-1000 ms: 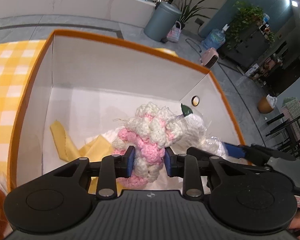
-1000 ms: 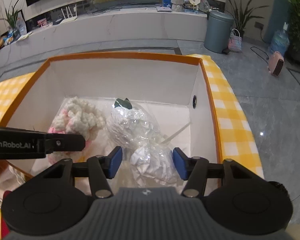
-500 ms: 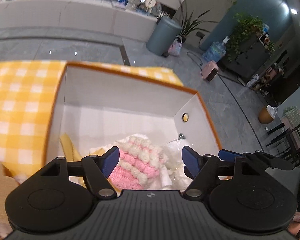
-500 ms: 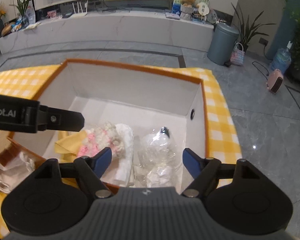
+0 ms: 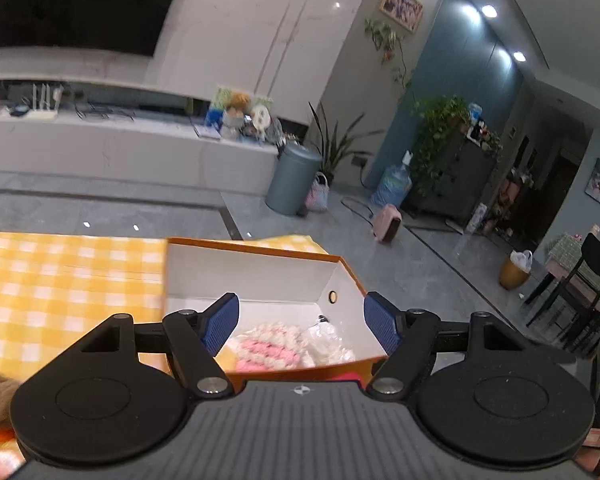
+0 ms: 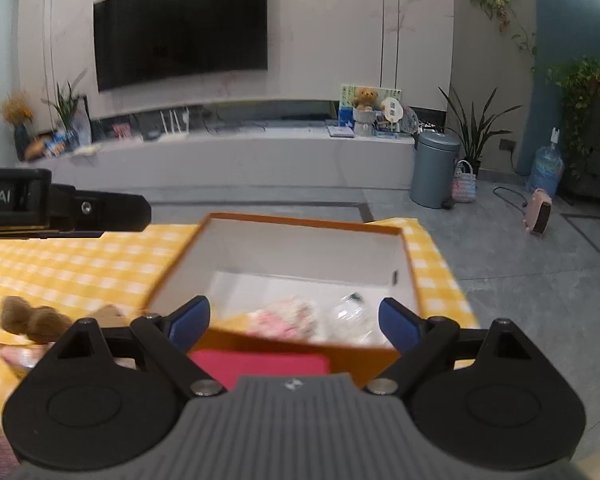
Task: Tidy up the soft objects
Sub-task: 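Move both tools back from the orange box to the remaining items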
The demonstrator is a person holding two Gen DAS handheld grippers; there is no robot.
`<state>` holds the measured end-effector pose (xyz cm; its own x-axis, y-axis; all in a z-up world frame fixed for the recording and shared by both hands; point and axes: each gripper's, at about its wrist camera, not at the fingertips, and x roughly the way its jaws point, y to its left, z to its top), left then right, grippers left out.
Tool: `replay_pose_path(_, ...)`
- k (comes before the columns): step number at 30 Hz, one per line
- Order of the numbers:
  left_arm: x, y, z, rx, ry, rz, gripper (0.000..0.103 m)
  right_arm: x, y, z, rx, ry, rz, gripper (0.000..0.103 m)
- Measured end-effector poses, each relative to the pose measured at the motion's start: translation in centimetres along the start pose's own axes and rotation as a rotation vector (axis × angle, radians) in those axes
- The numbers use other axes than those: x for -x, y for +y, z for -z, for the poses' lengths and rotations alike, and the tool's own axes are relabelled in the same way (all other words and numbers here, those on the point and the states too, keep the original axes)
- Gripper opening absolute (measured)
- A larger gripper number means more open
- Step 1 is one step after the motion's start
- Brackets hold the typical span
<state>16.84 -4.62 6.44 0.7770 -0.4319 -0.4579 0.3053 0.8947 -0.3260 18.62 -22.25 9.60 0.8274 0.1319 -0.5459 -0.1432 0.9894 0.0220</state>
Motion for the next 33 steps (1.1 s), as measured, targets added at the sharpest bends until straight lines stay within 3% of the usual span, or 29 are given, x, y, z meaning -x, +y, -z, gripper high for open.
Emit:
replay_pose_path(9,5.0,1.9,4.0,-0.015,0.042,-0.085,0.083,3.8,6.2,5.8,-0.001,-0.001,-0.067,0.09)
replay_pose_path(11,6.0,2.5,5.0,-0.031,0.049,-0.13,0.082,4.3,7.5,6.9,0.031,-0.013,-0.062,0.092)
replay_pose_path(14,7.1,3.7,6.9,-0.02,0.063,-0.137,0.08,4.7,8.7,8.5,0.021,-0.031,-0.08,0.096)
replay_pose_path(23,8.6,6.7,12.3,-0.029,0.152,-0.172,0.076,2.5,11.9,11.7,0.03,0.081,-0.175,0.096)
replay_pose_path(25,8.3,7.1,13.0,-0.053,0.181,-0.203,0.072,1.7,12.3,12.1,0.035,0.107,-0.189,0.096)
replay_pose_path(33,8.3,9.6,14.2,-0.052,0.22,-0.257,0.071,-0.5,13.5,13.1,0.034,0.213,-0.241,0.095)
